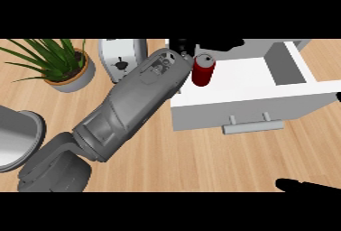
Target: Pick up the can, place it into the drawer and close the drawer
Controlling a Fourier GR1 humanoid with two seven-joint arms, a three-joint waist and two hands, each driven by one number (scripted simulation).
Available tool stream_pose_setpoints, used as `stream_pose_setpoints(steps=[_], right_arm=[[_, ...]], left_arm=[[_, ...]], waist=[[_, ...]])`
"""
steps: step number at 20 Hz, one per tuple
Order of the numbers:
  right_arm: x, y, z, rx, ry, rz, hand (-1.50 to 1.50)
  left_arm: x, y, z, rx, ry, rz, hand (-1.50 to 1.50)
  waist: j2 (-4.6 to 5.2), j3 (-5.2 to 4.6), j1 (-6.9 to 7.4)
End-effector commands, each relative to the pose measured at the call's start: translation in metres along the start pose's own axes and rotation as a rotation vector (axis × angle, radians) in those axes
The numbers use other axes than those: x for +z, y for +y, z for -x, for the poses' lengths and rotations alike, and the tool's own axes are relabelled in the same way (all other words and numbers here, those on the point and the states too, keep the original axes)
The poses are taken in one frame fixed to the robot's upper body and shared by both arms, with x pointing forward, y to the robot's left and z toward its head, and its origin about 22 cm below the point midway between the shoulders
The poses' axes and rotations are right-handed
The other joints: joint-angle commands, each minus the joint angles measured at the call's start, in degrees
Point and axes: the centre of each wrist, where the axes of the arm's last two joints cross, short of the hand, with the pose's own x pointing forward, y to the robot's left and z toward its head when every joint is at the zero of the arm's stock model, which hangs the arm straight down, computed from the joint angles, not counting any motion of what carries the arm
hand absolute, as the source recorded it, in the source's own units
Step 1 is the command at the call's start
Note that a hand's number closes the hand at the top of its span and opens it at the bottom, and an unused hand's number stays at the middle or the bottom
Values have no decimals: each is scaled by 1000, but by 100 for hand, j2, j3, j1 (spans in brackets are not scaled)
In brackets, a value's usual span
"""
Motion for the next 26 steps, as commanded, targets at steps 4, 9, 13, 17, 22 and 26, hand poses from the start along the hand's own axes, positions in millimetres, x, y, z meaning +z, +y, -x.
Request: stream_pose_setpoints(steps=[4,9,13,17,22,26], right_arm=[[-11,19,8,273,-23,-89,-150],[-24,39,16,437,-27,-142,-150],[-29,65,40,548,15,-192,-150],[-31,75,62,634,50,-204,-150],[-42,116,94,609,93,-135,-150],[-56,117,126,634,139,-122,-150]], left_arm=[[0,-5,-17,22,-25,-29,-150],[-1,-8,-26,18,-20,-17,-150],[-7,6,-11,29,-13,-11,-150],[-11,10,-35,36,10,-8,-150],[-14,34,-28,14,10,-24,-150],[1,34,-26,31,17,-9,-150]], waist=[[-54,2,235],[-77,1,318],[-103,-4,503],[-152,-2,579],[-163,-1,699],[-176,-1,781]])
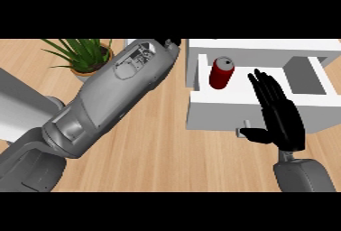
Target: Pick up the can, place it into the drawer and close the drawer
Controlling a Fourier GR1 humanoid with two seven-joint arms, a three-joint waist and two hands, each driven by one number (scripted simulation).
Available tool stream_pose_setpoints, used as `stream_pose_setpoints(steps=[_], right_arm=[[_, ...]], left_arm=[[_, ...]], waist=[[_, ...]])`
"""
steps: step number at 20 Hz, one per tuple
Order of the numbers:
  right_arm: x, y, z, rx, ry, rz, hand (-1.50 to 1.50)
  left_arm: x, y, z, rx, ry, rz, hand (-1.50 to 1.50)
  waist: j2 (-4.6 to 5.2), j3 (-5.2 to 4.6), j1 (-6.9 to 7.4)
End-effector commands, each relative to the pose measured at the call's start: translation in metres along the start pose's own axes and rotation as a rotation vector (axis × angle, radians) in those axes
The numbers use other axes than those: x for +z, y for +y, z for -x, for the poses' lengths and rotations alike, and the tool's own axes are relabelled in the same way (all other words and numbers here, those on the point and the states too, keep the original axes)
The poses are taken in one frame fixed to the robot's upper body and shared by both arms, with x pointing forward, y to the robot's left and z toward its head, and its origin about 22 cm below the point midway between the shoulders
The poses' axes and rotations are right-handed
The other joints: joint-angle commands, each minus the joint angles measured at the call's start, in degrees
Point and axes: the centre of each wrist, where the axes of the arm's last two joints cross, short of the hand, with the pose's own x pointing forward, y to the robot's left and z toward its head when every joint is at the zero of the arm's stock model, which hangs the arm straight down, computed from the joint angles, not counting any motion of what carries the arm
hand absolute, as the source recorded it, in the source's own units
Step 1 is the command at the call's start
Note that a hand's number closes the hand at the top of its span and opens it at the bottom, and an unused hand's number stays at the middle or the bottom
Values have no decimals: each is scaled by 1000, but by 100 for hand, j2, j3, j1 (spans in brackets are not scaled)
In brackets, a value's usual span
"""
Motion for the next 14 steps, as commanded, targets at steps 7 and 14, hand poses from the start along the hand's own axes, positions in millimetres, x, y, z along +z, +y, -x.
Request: stream_pose_setpoints(steps=[7,14], right_arm=[[-29,41,37,85,55,-38,-150],[-54,55,44,146,67,28,-150]], left_arm=[[0,50,-14,-6,2,2,-150],[13,73,12,-16,27,6,-150]], waist=[[16,27,132],[66,30,209]])
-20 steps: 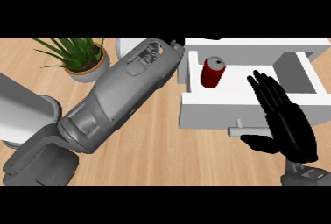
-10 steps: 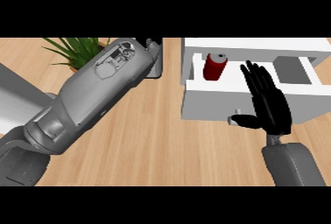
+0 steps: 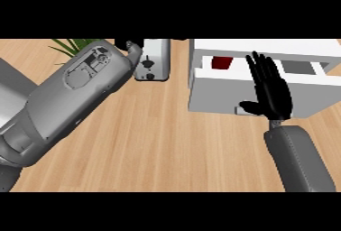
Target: Pick up the can, place it into the drawer and close the drawer
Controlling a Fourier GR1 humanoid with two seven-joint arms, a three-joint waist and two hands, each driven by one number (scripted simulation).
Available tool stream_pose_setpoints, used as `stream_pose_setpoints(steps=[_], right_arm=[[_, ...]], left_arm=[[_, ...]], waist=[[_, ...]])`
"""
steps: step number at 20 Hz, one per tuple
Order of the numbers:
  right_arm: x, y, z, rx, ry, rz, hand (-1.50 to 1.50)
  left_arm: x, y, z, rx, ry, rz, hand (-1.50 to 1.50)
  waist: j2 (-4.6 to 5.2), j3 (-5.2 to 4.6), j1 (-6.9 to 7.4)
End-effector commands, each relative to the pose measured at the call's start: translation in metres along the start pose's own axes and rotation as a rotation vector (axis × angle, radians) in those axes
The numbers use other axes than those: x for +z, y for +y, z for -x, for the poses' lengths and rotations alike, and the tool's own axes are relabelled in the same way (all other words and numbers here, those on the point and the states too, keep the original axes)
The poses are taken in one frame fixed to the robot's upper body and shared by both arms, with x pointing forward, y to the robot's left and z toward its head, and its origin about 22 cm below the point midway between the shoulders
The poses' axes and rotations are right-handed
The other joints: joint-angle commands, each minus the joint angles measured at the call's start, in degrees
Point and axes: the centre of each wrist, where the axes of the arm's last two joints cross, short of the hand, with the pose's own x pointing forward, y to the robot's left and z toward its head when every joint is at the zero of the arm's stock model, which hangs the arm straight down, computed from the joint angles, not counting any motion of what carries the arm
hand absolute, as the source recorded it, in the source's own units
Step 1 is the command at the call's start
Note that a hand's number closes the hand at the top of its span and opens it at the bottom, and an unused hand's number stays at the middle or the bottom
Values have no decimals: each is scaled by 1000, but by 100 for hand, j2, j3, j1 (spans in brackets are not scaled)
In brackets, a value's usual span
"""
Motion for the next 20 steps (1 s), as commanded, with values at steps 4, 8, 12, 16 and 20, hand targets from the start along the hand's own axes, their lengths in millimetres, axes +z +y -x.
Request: stream_pose_setpoints(steps=[4,8,12,16,20], right_arm=[[-12,36,-2,-9,46,13,-150],[-28,43,-10,5,49,55,-150],[-55,32,-5,9,86,74,-150],[-87,16,-17,42,66,98,-150],[-100,12,-24,31,68,115,-150]], left_arm=[[8,23,5,-12,23,-9,-150],[13,42,11,-11,35,12,-150],[25,51,24,-15,30,4,-150],[38,52,37,-16,36,15,-150],[45,39,29,-15,14,16,-150]], waist=[[164,138,44],[179,136,73],[202,136,135],[232,133,167],[271,142,224]])
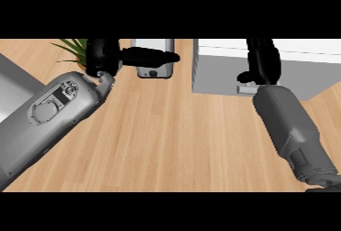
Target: Pick up the can, place it into the drawer and close the drawer
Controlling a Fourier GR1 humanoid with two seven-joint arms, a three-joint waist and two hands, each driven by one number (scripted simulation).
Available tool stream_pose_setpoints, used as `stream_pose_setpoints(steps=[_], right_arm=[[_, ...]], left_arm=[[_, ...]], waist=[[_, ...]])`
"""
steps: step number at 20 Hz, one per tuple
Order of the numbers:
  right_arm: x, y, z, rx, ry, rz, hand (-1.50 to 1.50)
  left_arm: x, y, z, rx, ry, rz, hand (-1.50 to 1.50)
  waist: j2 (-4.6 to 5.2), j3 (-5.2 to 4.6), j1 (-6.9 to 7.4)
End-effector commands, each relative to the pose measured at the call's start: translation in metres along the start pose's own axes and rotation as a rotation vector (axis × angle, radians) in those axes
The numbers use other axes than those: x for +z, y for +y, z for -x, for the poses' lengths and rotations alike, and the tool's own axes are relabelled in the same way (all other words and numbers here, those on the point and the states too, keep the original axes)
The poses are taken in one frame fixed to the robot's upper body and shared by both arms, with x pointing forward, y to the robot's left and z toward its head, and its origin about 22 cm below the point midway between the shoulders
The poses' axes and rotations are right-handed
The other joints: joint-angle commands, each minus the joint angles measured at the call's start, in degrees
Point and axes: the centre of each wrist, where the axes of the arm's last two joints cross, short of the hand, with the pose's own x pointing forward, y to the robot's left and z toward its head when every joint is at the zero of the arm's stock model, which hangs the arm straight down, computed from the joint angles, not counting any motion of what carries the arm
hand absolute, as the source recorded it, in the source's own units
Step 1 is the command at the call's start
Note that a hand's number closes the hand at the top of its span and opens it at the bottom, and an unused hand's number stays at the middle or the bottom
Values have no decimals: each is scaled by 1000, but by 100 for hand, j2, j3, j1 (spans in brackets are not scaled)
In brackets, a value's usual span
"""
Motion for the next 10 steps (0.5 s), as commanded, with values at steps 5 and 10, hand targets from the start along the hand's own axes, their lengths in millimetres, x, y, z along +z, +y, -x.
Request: stream_pose_setpoints(steps=[5,10], right_arm=[[-20,-4,-11,-15,41,2,-150],[-31,-7,-32,-52,21,17,-150]], left_arm=[[8,27,11,-20,-1,21,-150],[15,25,18,-21,4,-10,-150]], waist=[[149,45,192],[109,45,73]])
